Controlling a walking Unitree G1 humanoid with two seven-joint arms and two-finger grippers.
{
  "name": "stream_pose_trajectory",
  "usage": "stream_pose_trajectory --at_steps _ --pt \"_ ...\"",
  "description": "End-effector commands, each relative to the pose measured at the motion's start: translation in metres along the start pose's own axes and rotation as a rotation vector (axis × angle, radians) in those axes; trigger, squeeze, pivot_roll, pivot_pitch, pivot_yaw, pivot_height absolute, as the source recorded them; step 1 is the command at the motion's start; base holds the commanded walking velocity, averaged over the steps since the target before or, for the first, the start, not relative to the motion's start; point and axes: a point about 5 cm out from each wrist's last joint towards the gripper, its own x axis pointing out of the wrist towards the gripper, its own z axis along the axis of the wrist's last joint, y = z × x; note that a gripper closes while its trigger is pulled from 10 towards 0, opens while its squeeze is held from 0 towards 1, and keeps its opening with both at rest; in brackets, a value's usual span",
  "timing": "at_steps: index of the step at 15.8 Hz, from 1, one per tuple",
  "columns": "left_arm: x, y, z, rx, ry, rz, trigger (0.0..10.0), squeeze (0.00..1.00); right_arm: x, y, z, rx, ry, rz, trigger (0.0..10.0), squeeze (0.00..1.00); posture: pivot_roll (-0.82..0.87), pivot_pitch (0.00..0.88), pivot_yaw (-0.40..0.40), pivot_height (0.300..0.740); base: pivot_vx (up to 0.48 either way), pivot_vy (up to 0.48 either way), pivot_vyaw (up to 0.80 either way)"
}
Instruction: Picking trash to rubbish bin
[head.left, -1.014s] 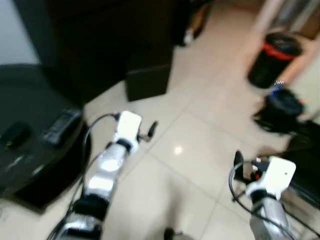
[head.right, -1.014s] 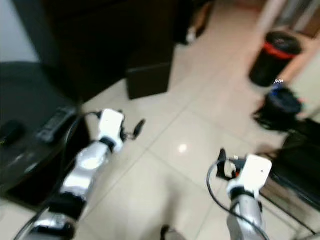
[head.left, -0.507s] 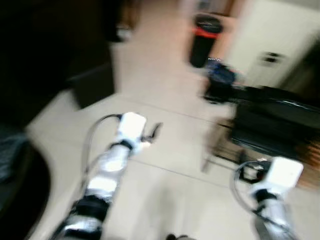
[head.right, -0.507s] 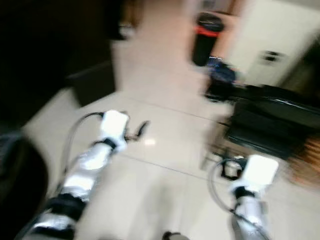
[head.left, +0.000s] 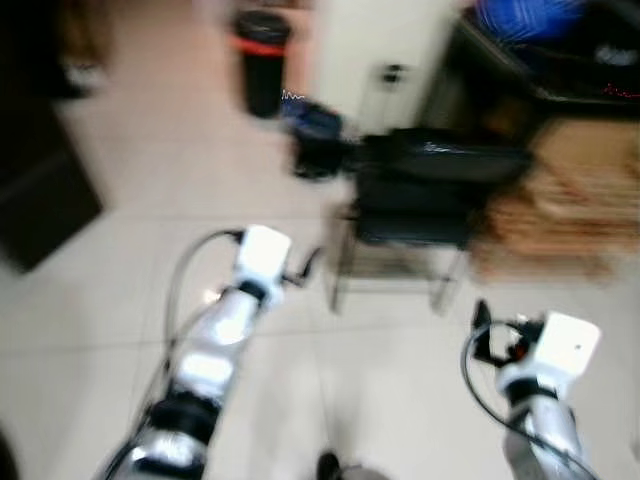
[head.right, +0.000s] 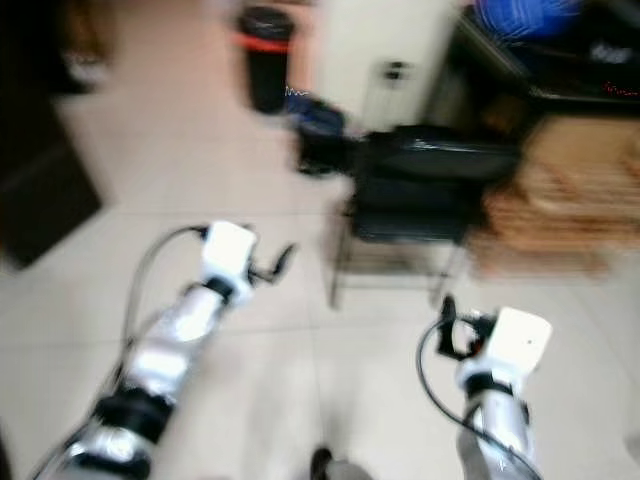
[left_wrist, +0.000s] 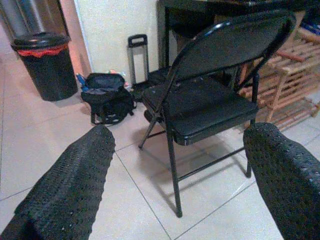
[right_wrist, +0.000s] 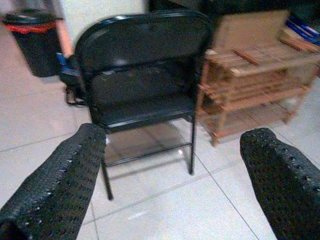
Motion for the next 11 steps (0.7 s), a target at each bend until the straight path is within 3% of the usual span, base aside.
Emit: stream_pose_trajectory --at_steps 1,11 --pt "0.0025 -0.0061 0.0012 -0.009 -0.003 -0.016 10.0 0.00 0.0004 -0.0047 0.0009 -0.018 0.004 -0.013 10.0 0.00 0.11 0.103 -0.050 0.740 0.000 0.000 -0.77" --pt "0.0064 -0.0070 0.0014 -0.024 -0.002 -0.012 10.0 0.00 0.0042 -0.0033 0.0020 -0.025 -0.008 -0.019 10.0 0.00 0.10 0.094 -0.049 0.740 0.000 0.000 -0.77"
